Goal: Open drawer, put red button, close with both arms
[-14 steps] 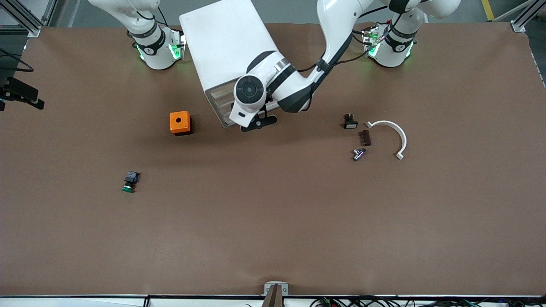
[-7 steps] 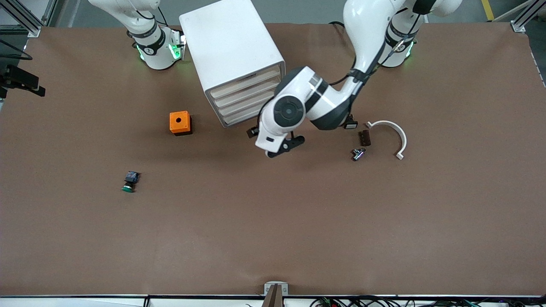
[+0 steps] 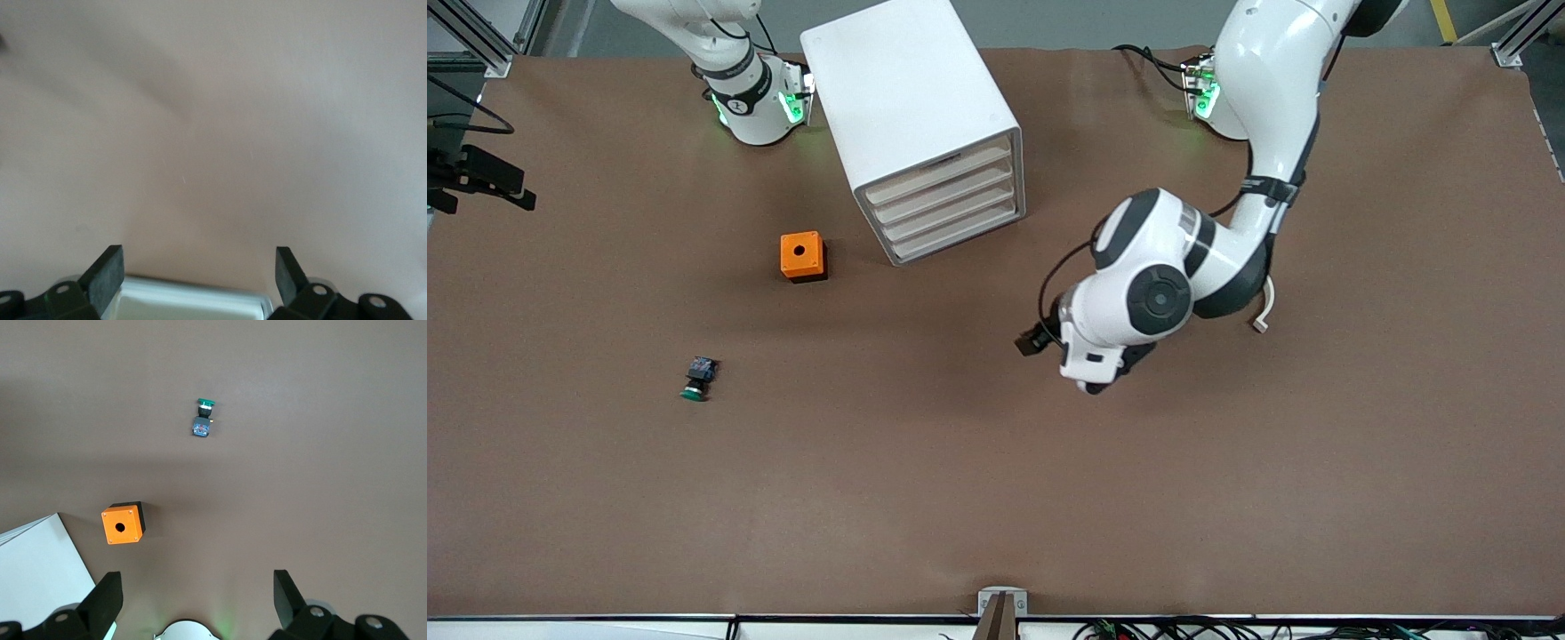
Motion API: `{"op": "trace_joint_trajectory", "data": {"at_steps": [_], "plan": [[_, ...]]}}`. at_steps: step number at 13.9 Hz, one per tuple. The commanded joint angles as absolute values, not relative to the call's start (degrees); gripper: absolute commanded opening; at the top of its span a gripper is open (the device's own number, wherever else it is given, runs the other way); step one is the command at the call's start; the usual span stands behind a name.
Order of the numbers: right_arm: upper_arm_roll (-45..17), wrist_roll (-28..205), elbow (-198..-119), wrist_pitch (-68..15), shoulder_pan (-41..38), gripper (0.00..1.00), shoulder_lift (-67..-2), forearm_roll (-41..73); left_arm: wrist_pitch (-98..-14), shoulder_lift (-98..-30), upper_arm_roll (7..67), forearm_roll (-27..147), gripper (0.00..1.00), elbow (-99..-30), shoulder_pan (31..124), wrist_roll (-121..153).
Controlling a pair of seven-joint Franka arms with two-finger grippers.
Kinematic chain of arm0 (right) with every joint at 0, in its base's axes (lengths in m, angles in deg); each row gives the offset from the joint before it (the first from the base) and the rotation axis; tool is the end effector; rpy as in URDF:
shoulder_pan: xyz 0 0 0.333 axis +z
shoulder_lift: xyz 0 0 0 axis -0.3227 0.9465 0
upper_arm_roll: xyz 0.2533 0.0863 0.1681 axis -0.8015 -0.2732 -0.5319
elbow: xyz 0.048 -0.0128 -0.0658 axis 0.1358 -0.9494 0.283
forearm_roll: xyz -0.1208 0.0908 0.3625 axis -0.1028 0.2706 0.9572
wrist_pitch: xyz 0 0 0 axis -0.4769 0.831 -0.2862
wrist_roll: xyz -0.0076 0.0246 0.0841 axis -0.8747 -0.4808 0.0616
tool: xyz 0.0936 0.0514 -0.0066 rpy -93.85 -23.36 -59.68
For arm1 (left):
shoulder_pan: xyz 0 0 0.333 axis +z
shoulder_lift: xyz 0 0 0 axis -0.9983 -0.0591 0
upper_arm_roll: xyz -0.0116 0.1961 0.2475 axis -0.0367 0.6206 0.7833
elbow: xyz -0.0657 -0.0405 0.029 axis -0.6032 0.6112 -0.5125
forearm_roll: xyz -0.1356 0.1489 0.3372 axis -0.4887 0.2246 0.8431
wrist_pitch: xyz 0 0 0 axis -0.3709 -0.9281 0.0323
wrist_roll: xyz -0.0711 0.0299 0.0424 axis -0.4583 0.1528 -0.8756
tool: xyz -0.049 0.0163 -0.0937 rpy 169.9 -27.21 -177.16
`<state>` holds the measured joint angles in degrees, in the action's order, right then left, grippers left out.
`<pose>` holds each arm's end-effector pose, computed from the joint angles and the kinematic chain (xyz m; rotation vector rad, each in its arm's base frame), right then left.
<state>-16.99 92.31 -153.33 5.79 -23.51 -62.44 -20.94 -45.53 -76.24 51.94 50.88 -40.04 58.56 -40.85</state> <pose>0.5119 -0.0662 0.6299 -3.1223 -0.0502 0.1527 0.6077 -0.3906 0.3474 2.7890 0.9794 -0.4750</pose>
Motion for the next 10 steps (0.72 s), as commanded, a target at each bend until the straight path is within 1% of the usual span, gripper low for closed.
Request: {"op": "trace_joint_trajectory", "data": {"at_steps": [1, 4, 6, 8, 10], "plan": [[-16.8, 92.9, -155.9, 4.7, -24.3, 1.0, -65.1, -20.6, -45.6, -75.2, 51.7, 56.1, 1.0, -40.5, 60.9, -41.5], [-16.9, 92.8, -155.3, 5.1, -25.1, 1.0, -65.4, -21.0, -46.0, -75.3, 51.6, 56.7, 1.0, -39.7, 62.9, -41.2], [-16.8, 92.8, -155.3, 6.0, -25.2, 1.0, -66.5, -21.4, -46.0, -75.7, 51.6, 56.7, 1.0, -37.7, 64.2, -41.2], [-17.1, 92.8, -155.5, 6.5, -25.1, 1.0, -66.7, -21.9, -46.1, -75.7, 51.7, 56.9, 1.0, -37.5, 65.4, -40.2], [-17.1, 92.6, -155.1, 6.0, -25.1, 1.0, -66.7, -22.6, -46.0, -75.3, 51.6, 56.8, 1.0, -37.7, 67.1, -33.5]]}}
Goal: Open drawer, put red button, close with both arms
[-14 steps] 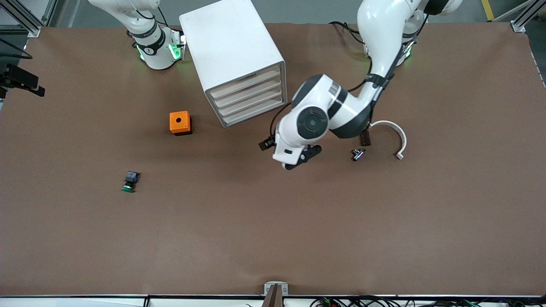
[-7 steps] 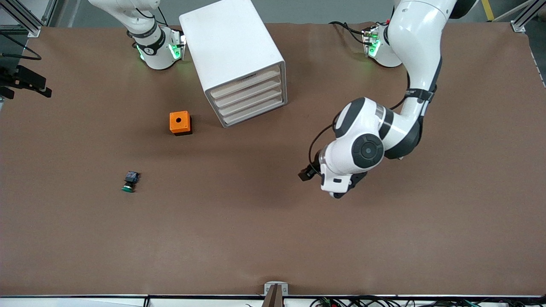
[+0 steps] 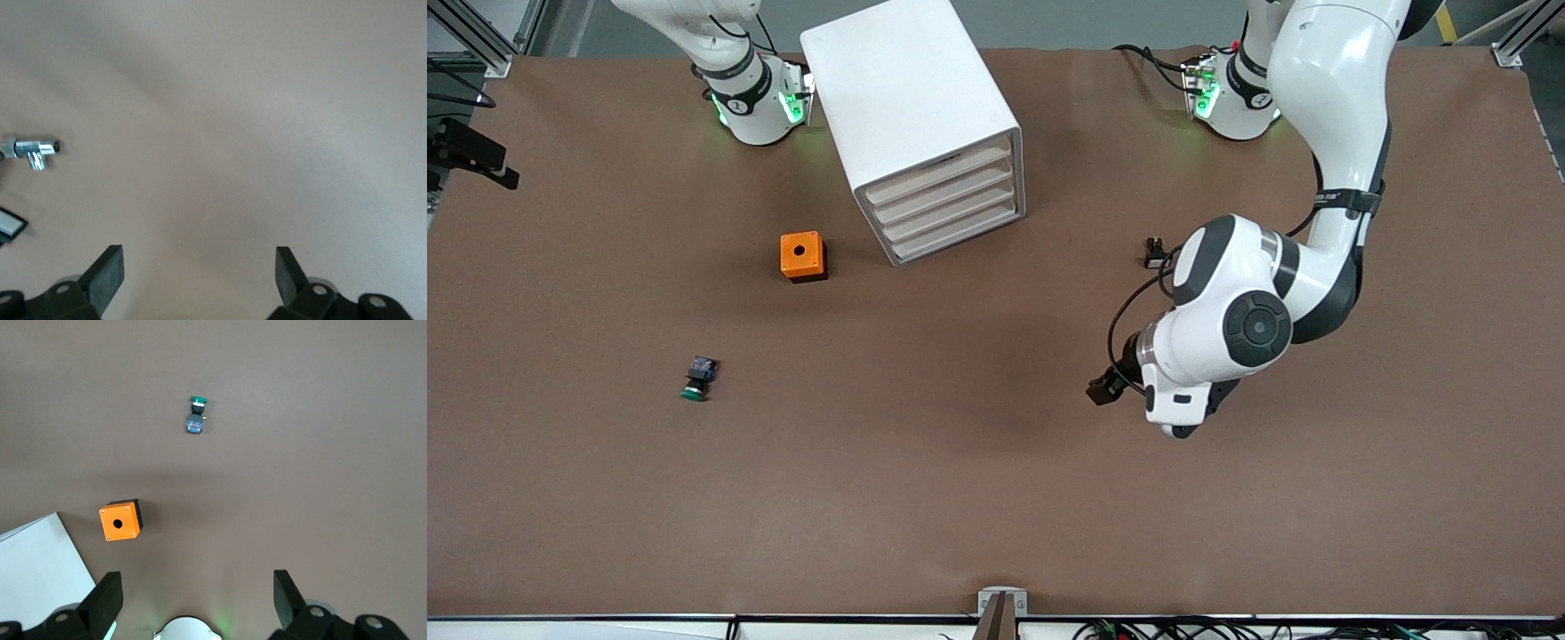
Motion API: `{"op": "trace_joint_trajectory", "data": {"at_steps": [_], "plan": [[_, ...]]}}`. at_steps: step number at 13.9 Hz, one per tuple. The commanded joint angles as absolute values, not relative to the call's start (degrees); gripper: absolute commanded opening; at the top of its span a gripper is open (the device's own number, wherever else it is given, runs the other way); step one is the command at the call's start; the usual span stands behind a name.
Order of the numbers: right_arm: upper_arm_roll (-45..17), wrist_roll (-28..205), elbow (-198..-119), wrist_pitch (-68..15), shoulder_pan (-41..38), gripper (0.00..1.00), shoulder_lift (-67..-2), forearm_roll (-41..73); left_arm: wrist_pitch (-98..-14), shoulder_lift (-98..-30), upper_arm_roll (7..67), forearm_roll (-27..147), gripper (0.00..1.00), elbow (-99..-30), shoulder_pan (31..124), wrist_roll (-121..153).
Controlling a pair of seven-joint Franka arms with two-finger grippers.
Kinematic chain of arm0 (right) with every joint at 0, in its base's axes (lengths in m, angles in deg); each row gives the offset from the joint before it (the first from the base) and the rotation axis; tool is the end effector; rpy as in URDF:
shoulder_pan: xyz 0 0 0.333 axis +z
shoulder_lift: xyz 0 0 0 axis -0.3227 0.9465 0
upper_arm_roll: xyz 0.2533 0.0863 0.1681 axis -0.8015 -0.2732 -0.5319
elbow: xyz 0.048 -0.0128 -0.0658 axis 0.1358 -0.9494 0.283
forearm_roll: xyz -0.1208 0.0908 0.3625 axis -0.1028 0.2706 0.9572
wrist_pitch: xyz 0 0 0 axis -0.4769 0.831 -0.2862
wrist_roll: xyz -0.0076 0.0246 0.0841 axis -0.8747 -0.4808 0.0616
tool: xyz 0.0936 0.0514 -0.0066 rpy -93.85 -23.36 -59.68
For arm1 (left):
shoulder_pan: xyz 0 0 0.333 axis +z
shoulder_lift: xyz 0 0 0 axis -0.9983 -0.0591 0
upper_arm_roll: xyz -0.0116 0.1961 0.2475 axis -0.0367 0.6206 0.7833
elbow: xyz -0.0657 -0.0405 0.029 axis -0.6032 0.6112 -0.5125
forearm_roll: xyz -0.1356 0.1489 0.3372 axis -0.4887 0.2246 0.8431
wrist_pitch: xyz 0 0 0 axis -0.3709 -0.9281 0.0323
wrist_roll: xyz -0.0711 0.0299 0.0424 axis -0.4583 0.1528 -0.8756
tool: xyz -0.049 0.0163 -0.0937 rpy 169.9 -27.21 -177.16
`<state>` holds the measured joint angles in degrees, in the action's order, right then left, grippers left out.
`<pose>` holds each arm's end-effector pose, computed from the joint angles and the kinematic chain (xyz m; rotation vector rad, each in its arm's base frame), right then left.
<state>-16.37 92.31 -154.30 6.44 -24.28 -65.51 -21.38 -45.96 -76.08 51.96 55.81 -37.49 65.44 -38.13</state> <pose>0.4921 -0.0779 0.6484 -3.1308 -0.0119 0.1147 0.6604 -0.3114 0.3689 2.7849 1.0402 -0.3143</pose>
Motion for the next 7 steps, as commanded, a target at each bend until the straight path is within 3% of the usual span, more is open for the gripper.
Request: {"op": "trace_joint_trajectory", "data": {"at_steps": [1, 4, 7], "plan": [[-17.1, 92.6, -155.1, 5.2, -25.1, 1.0, -66.6, -22.6, -45.6, -75.0, 51.6, 56.8, 1.0, -37.7, 68.2, -29.6], [-17.0, 92.8, -153.7, 4.1, -25.1, 1.0, -66.2, -22.5, -43.3, -71.3, 51.6, 56.9, 1.0, -38.5, 71.1, -22.5], [-17.0, 92.3, -152.8, 3.2, -25.1, 1.0, -66.2, -21.9, -34.6, -68.2, 51.7, 57.0, 1.0, -38.8, 73.9, -12.2]]}}
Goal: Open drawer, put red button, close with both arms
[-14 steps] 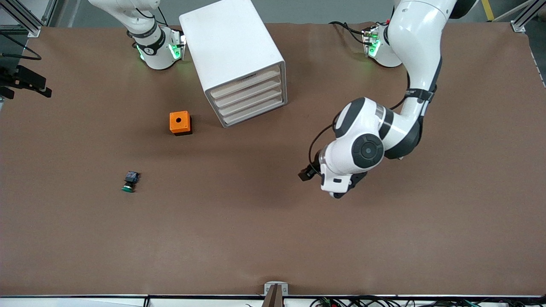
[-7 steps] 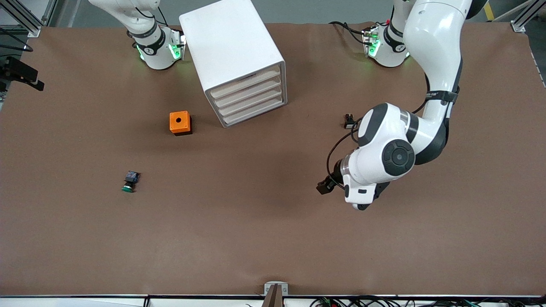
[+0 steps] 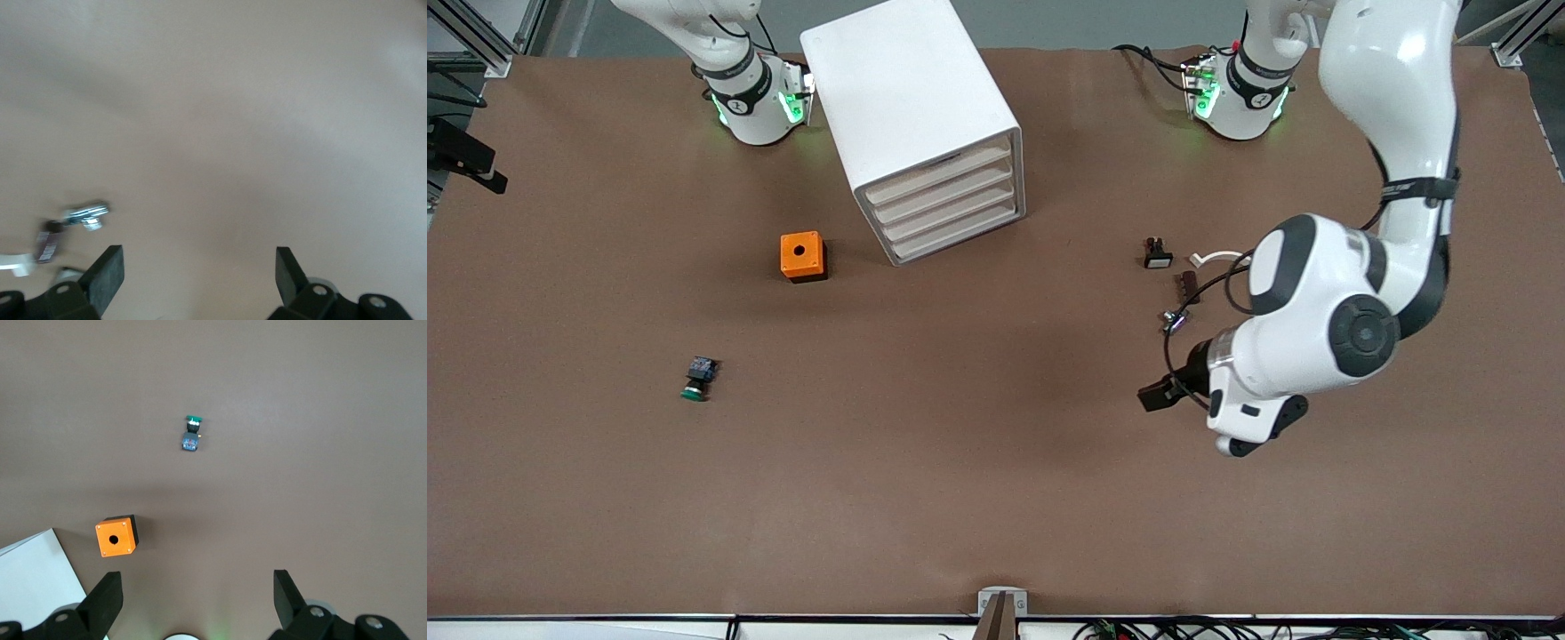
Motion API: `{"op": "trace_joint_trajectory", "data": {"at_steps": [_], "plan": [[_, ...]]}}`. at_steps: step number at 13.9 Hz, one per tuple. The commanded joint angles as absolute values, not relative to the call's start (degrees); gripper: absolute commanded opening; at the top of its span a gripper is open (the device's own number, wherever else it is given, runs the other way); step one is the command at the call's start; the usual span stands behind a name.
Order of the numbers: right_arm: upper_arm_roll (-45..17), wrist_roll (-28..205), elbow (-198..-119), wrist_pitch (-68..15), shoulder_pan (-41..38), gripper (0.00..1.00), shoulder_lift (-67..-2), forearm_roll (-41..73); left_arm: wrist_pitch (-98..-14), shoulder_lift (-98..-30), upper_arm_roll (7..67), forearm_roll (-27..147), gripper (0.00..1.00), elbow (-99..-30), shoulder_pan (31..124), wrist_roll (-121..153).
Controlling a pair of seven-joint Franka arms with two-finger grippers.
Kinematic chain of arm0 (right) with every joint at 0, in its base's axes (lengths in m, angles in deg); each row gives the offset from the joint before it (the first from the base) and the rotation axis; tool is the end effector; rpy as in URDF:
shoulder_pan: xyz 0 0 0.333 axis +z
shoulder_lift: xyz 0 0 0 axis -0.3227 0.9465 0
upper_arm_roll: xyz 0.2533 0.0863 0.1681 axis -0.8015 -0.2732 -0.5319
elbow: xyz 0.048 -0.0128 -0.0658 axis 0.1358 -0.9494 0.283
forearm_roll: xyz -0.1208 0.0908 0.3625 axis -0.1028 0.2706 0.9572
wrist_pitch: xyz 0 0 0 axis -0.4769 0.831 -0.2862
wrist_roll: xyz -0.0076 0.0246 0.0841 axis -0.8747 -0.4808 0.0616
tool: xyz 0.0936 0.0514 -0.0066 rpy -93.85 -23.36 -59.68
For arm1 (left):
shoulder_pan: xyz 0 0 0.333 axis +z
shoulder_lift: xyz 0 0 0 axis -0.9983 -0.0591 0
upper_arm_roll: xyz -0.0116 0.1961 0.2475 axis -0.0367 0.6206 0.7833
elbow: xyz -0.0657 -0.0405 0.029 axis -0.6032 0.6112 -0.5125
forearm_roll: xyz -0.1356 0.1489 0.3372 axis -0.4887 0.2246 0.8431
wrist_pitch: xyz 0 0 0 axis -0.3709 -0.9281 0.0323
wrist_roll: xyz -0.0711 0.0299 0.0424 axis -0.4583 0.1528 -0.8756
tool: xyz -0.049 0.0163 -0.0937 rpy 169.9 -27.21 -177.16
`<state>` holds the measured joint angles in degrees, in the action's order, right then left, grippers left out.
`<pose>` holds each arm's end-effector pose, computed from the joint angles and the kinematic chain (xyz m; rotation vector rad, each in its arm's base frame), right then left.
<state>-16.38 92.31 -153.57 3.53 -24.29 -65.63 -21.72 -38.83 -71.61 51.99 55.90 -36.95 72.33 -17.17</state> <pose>0.4969 -0.0794 0.6595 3.1344 0.0111 -0.0146 0.6755 -0.2278 0.4199 2.8734 0.6467 -0.2964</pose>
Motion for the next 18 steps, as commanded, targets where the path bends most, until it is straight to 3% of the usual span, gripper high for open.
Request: {"op": "trace_joint_trajectory", "data": {"at_steps": [1, 5, 8, 14, 18], "plan": [[-16.9, 92.1, -152.5, 3.3, -25.2, 1.0, -66.2, -21.7, -30.9, -67.0, 51.7, 57.9, 1.0, -38.8, 75.1, -8.8], [-16.7, 92.0, -152.4, 2.4, -25.9, 1.0, -66.4, -21.2, -23.5, -60.9, 51.5, 61.7, 1.0, -41.6, 79.7, 5.8], [-16.9, 91.9, -152.4, 2.5, -26.5, 1.0, -66.6, -19.5, -23.7, -53.2, 51.5, 63.4, 1.0, -50.3, 82.9, 14.4], [-17.5, 87.1, -152.5, 4.6, -25.9, 1.0, -66.7, -19.5, -33.6, -41.4, 51.4, 64.4, 1.0, -67.5, 86.7, 23.8], [-17.4, 87.6, -152.5, 5.0, -25.9, 1.0, -66.8, -19.5, -33.3, -38.0, 51.0, 67.8, 1.0, -67.0, 86.5, 24.2]]}}
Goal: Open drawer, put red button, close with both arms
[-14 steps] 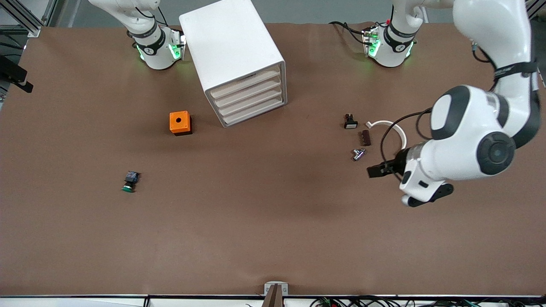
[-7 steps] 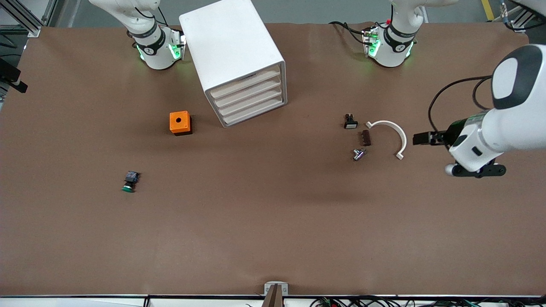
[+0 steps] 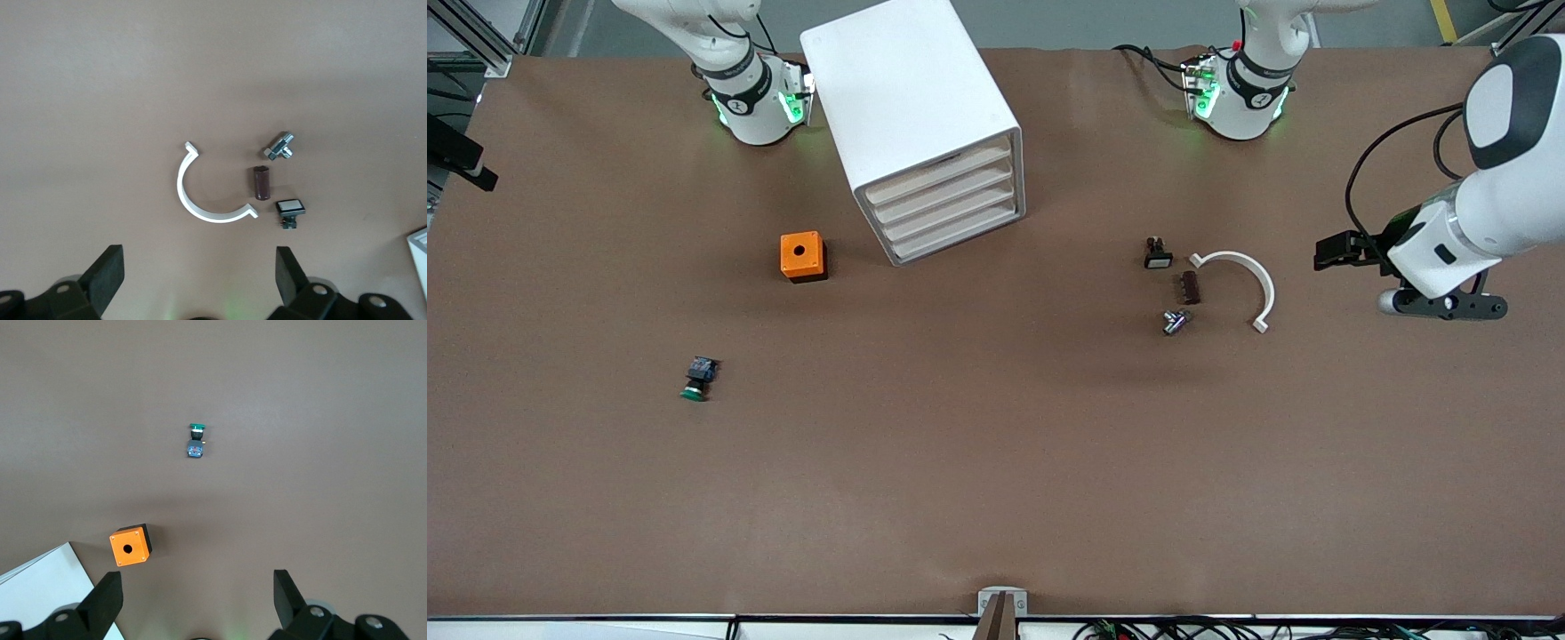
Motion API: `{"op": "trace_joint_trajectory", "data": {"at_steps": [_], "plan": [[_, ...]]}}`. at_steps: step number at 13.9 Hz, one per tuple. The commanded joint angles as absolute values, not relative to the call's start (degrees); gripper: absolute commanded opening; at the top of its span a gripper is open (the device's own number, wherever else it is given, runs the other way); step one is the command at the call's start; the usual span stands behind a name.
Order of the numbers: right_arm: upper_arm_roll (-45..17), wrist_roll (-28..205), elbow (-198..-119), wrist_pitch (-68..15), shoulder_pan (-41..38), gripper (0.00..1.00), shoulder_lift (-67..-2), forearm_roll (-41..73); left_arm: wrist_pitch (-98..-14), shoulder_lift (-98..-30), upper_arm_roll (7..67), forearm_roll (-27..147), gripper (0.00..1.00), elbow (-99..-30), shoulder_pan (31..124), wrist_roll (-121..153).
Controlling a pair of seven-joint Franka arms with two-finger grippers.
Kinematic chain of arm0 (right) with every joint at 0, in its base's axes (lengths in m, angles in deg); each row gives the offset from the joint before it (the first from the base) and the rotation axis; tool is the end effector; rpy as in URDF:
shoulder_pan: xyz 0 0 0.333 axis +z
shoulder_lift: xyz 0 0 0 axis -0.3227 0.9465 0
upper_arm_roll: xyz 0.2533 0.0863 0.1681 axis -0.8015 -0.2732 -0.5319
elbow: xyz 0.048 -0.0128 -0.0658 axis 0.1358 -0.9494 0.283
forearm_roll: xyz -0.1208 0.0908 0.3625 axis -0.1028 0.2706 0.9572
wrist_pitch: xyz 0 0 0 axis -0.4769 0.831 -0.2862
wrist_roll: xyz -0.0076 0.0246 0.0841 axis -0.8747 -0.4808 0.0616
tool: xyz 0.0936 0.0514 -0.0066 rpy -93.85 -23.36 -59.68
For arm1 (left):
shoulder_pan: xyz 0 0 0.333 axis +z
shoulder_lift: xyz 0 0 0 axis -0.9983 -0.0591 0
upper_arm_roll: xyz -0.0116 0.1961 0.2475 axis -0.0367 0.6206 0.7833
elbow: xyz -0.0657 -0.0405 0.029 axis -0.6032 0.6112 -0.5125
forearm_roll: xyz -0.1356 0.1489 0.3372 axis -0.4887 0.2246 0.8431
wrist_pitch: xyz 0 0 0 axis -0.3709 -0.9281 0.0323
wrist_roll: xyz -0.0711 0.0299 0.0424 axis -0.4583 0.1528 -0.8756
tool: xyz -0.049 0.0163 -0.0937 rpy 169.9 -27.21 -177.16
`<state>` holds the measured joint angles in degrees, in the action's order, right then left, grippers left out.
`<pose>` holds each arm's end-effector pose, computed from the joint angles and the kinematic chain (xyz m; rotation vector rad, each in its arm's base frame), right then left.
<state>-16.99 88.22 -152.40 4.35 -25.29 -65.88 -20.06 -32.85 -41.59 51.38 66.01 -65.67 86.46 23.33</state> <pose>0.4938 -0.0787 0.6700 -3.1211 0.1074 -0.0074 0.5588 -0.0463 0.5112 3.0792 -0.1219 -0.2664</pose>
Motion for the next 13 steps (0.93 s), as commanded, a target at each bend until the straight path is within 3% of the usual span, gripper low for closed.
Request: {"op": "trace_joint_trajectory", "data": {"at_steps": [1, 8, 13], "plan": [[-17.4, 87.7, -152.5, 5.0, -25.8, 1.0, -66.8, -19.5, -31.9, -37.8, 51.0, 67.8, 1.0, -65.3, 86.6, 24.2], [-17.6, 87.9, -152.5, 4.9, -24.9, 1.0, -66.8, -20.9, -24.7, -37.9, 51.0, 67.8, 1.0, -56.4, 86.5, 23.0], [-17.6, 87.9, -152.5, 4.8, -24.9, 1.0, -66.8, -21.6, -24.2, -38.3, 51.1, 67.7, 1.0, -51.9, 86.5, 21.8]]}}
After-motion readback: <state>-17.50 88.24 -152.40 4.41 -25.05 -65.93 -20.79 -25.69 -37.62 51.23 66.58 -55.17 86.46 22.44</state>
